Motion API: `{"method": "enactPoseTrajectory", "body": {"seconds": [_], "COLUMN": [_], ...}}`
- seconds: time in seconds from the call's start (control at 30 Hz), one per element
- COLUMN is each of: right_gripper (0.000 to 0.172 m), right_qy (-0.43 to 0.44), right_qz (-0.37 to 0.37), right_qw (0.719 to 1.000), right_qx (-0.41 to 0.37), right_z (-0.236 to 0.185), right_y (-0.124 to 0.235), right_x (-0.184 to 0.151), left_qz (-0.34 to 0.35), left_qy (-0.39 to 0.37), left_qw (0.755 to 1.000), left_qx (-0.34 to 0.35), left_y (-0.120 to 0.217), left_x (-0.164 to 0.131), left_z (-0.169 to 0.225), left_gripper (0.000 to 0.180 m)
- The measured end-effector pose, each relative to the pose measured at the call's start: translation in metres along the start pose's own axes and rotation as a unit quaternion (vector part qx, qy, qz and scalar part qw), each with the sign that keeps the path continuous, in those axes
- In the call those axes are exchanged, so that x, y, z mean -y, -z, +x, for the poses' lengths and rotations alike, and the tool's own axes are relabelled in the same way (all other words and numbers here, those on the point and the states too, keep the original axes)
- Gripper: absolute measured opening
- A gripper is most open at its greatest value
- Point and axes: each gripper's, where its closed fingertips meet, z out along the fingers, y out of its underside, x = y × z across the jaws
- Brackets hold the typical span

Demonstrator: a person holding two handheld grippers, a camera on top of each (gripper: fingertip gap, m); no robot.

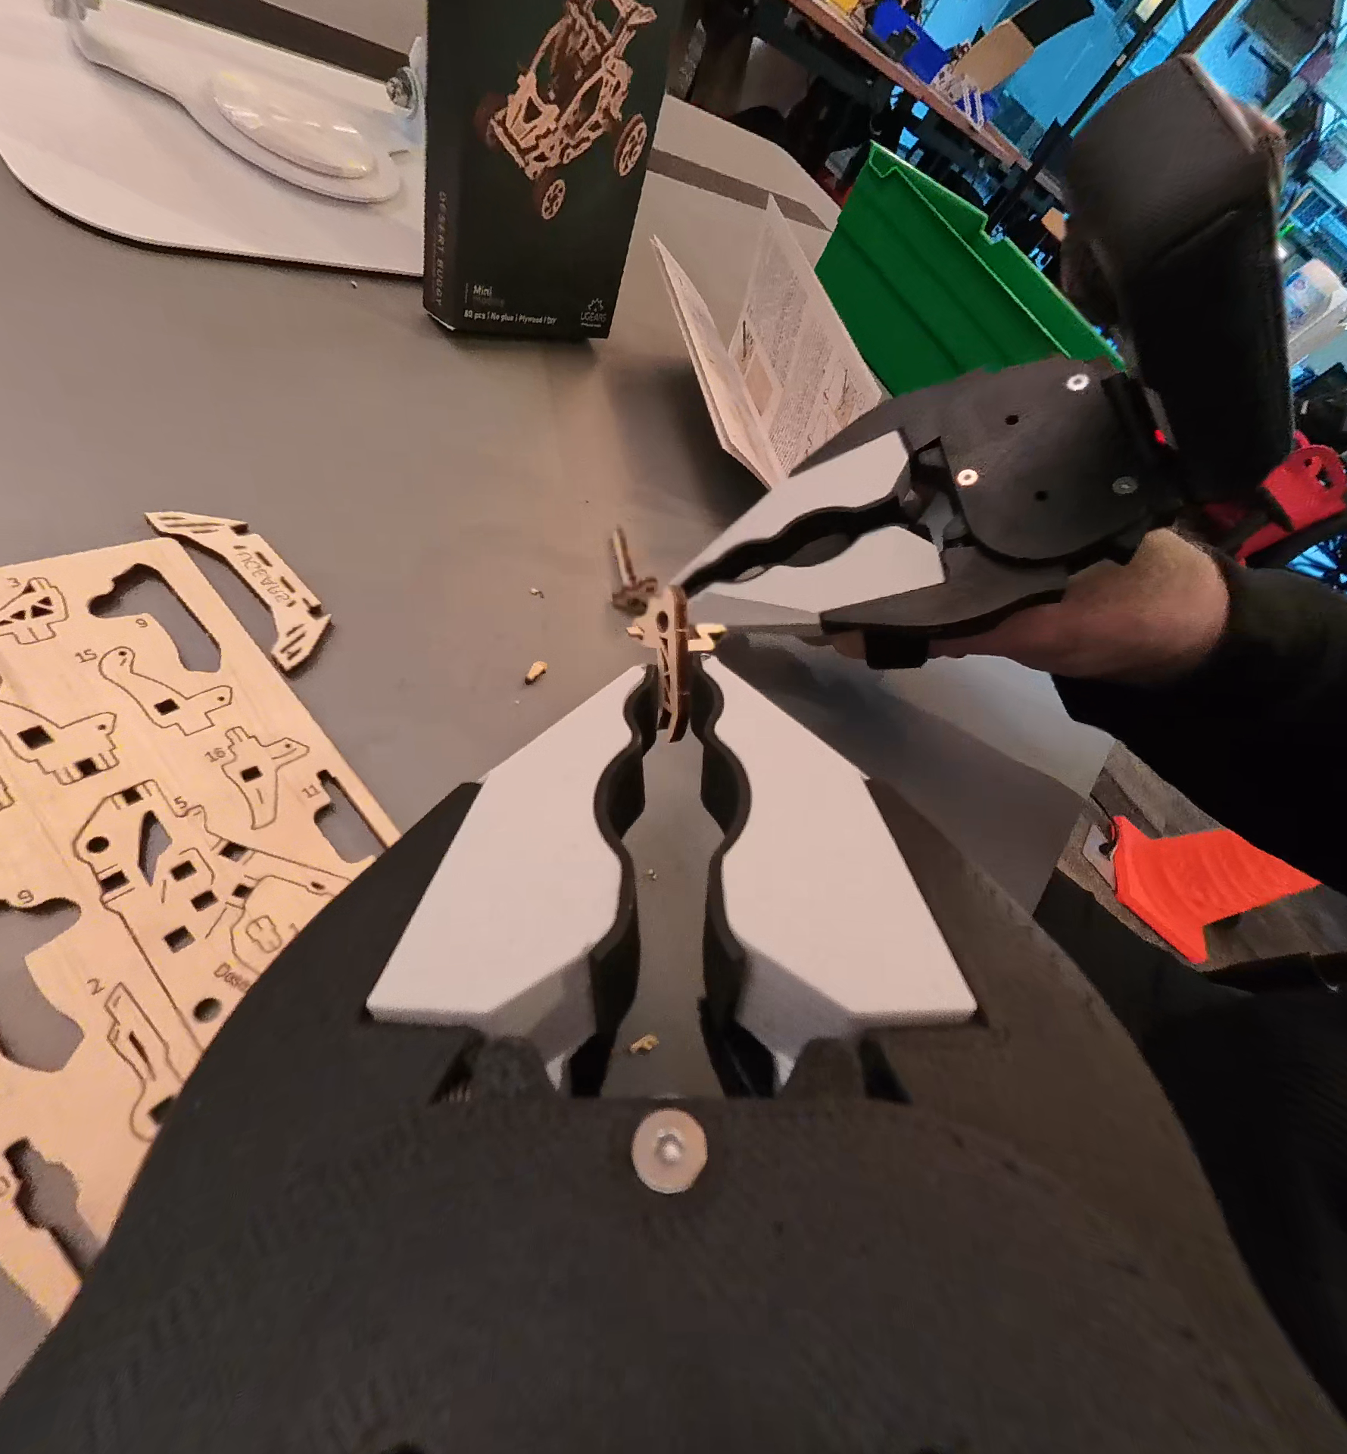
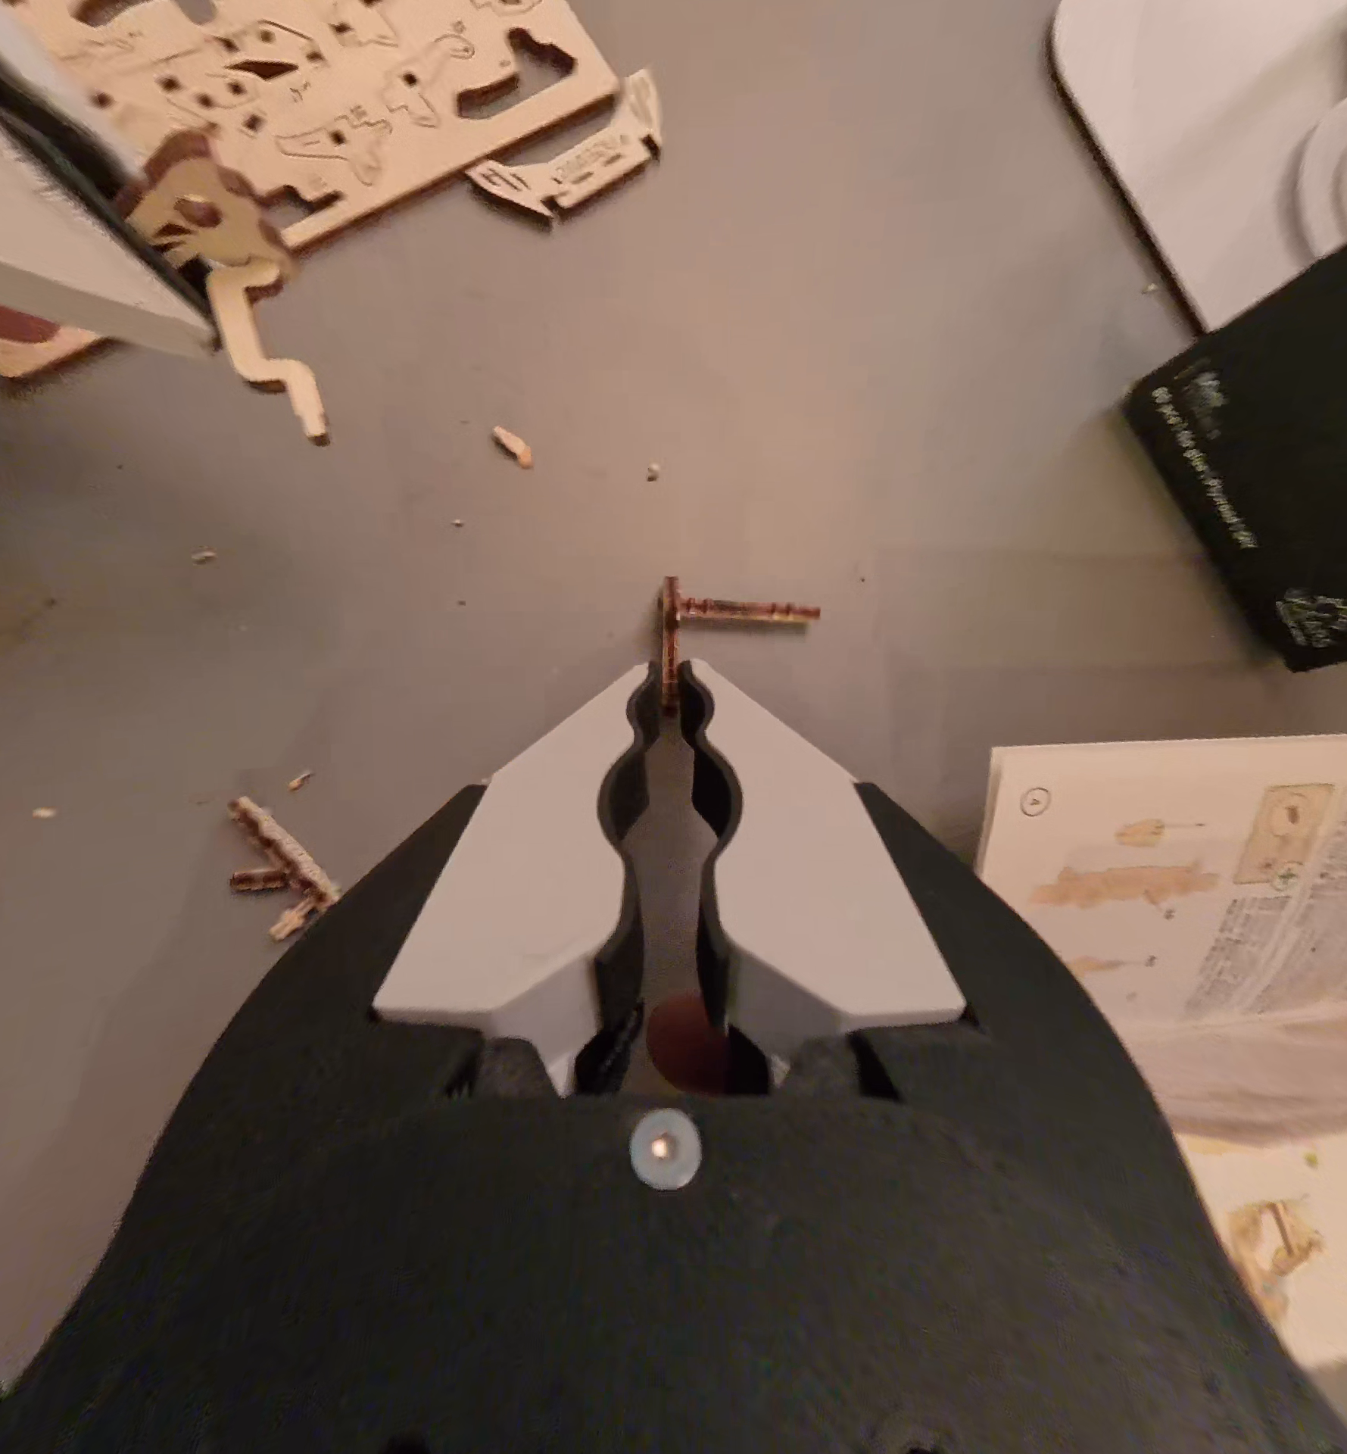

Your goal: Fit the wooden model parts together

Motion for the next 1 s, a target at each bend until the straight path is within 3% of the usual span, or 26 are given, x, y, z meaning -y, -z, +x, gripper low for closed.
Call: {"method": "enactPoseTrajectory", "body": {"seconds": [0.13, 0.37, 0.5, 0.67, 0.83, 1.0], "right_gripper": [0.002, 0.002, 0.002, 0.002, 0.002, 0.002], "right_qy": [0.038, 0.110, 0.137, 0.126, 0.025, -0.162], "right_qz": [0.012, 0.062, 0.128, 0.220, 0.301, 0.394], "right_qw": [0.998, 0.984, 0.970, 0.950, 0.916, 0.816], "right_qx": [0.049, 0.123, 0.154, 0.183, 0.266, 0.392], "right_z": [-0.017, -0.049, -0.064, -0.069, -0.064, -0.047], "right_y": [0.008, 0.041, 0.069, 0.106, 0.135, 0.165], "right_x": [0.001, 0.017, 0.033, 0.055, 0.072, 0.092], "left_qz": [0.002, 0.038, 0.076, 0.095, 0.096, 0.127], "left_qy": [0.004, 0.086, 0.140, 0.120, 0.104, 0.100], "left_qw": [1.000, 0.991, 0.974, 0.973, 0.975, 0.969], "left_qx": [-0.006, -0.099, -0.162, -0.172, -0.173, -0.187], "left_y": [0.006, 0.016, 0.023, 0.025, 0.022, 0.021], "left_x": [0.002, 0.008, 0.017, 0.026, 0.032, 0.043], "left_z": [-0.003, 0.004, 0.010, 0.018, 0.030, 0.040], "left_gripper": [0.005, 0.005, 0.005, 0.004, 0.004, 0.004]}}
